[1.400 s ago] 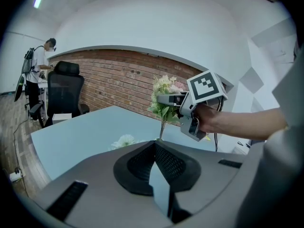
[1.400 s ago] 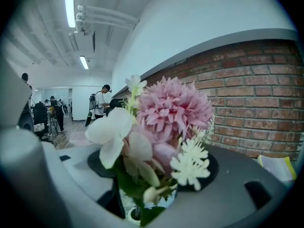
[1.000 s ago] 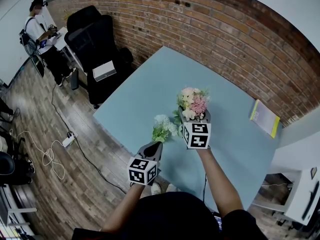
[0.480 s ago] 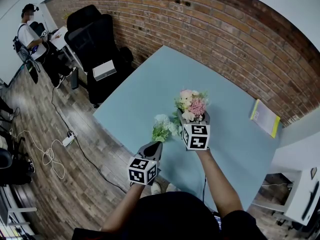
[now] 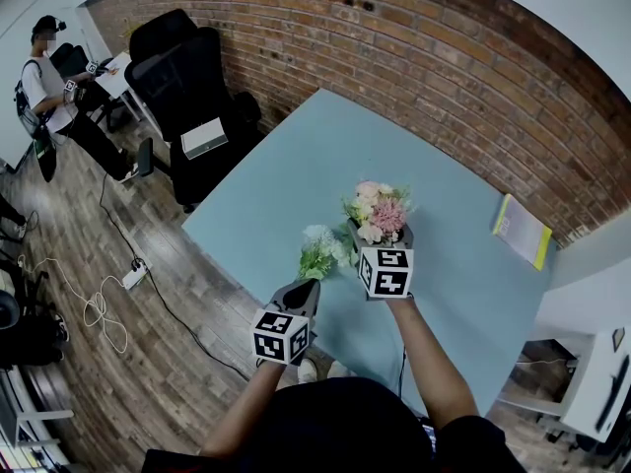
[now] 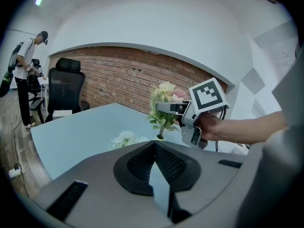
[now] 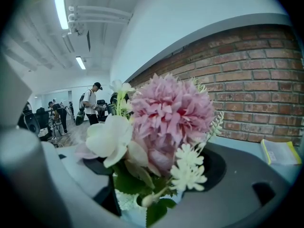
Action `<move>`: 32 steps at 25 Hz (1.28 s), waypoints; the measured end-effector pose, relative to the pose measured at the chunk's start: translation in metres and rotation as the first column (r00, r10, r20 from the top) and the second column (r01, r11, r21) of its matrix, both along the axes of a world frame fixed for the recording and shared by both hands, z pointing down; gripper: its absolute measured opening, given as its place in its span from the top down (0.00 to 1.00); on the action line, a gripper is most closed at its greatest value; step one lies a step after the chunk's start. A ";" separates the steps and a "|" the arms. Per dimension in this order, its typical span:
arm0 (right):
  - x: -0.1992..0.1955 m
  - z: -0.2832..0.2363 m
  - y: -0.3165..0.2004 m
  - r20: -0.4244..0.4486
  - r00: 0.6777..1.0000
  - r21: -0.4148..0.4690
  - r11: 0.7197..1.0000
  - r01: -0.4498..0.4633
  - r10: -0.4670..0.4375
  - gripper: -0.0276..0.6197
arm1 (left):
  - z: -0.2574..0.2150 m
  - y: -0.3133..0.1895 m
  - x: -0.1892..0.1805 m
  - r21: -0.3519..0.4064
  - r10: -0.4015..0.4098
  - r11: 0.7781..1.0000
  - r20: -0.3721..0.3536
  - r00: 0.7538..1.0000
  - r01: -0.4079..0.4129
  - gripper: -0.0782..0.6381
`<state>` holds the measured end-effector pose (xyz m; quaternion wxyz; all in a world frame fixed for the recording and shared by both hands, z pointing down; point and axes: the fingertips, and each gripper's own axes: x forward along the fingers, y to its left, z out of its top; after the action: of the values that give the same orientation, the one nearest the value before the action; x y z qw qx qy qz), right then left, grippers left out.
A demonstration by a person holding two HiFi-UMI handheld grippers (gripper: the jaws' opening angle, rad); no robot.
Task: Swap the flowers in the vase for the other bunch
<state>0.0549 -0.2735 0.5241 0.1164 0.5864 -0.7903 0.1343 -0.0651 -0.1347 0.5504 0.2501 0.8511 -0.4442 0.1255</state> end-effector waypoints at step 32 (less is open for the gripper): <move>0.002 0.001 0.016 0.018 1.000 -0.028 1.000 0.003 -0.003 0.28 | -0.004 0.010 0.000 0.006 0.013 1.000 -0.006 1.000 -0.012 0.88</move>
<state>0.0566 -0.2571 0.5248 0.1177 0.5823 -0.7902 0.1503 -0.0652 -0.1247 0.5468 0.2483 0.8550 -0.4384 0.1231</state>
